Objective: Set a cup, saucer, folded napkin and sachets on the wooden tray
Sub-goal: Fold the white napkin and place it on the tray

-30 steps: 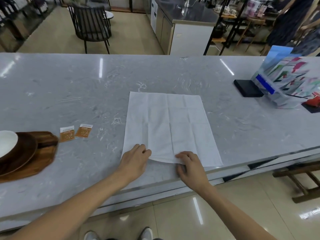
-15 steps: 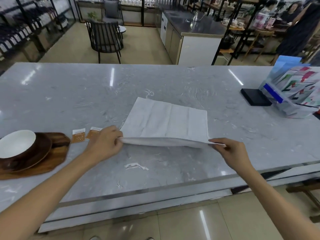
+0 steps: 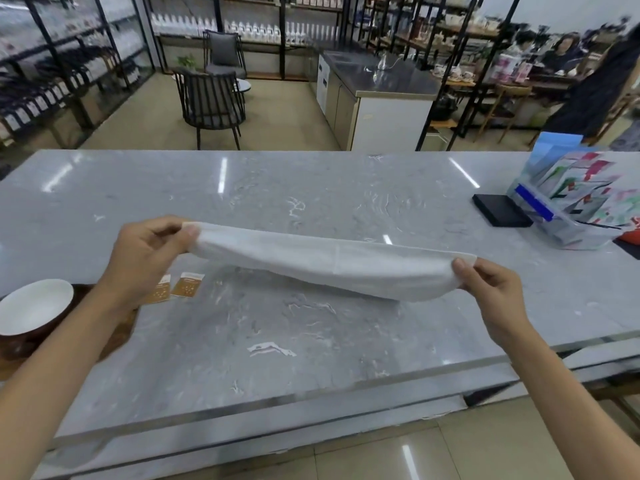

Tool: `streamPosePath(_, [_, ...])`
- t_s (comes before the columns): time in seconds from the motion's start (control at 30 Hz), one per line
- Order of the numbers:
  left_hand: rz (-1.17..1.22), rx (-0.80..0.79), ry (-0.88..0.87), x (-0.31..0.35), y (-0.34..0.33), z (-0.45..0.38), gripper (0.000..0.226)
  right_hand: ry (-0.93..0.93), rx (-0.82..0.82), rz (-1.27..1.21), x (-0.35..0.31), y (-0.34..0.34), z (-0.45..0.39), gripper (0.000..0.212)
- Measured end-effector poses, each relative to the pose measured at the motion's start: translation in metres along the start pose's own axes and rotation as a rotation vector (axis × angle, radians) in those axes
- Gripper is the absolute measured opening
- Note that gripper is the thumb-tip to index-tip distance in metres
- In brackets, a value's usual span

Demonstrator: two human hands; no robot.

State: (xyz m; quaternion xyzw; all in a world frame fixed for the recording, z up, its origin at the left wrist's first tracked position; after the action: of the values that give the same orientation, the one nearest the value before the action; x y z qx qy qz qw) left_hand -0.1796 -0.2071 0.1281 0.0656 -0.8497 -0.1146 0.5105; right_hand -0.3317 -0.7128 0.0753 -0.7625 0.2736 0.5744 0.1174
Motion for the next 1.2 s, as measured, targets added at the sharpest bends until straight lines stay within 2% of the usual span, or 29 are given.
streamPosePath(0.07, [0.06, 0.025, -0.019, 0.002, 0.005, 0.012, 0.01, -0.009, -0.018, -0.071, -0.001, 0.004, 0.01, 0.036])
streamPosePath(0.17, [0.114, 0.008, -0.041, -0.008, 0.008, 0.035, 0.022, -0.022, -0.105, -0.13, 0.008, 0.01, 0.029, 0.016])
streamPosePath(0.3, [0.175, 0.025, 0.007, -0.03, 0.013, 0.06, 0.024, -0.048, -0.156, -0.166, 0.017, 0.013, 0.051, 0.018])
streamPosePath(0.47, [0.08, 0.103, 0.228, -0.071, -0.005, 0.06, 0.009, -0.095, -0.025, -0.01, 0.03, -0.003, 0.035, 0.02])
streamPosePath(0.57, [0.006, 0.151, 0.325, -0.098, -0.022, 0.044, 0.015, -0.126, -0.007, 0.07, 0.037, -0.027, 0.011, 0.024])
streamPosePath(0.7, [-0.085, 0.172, 0.364, -0.135, -0.048, 0.017, 0.024, -0.183, 0.016, 0.15, 0.061, -0.059, -0.03, 0.03])
streamPosePath(0.9, [-0.273, 0.113, 0.467, -0.194, -0.074, -0.003, 0.022, -0.337, -0.04, 0.346, 0.122, -0.096, -0.071, 0.039])
streamPosePath(1.03, [-0.405, 0.102, 0.468, -0.202, -0.08, -0.01, 0.026, -0.422, -0.101, 0.535, 0.156, -0.107, -0.077, 0.046])
streamPosePath(1.2, [-0.479, 0.077, 0.476, -0.202, -0.087, -0.016, 0.027, -0.398, -0.05, 0.692, 0.165, -0.106, -0.079, 0.043])
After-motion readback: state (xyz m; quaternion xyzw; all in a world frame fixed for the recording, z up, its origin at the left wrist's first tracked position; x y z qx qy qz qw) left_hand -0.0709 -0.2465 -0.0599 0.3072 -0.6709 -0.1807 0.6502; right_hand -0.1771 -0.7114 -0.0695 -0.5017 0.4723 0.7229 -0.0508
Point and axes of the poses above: each hand's wrist, its own z-axis away from the middle knuckle, its own y-axis out of the back of the hand, x = y × z, the point moved 5 cm from there along -z, towards the middle knuckle, and after that the axes turned 6 degrees about x, right-handed, at the moved point
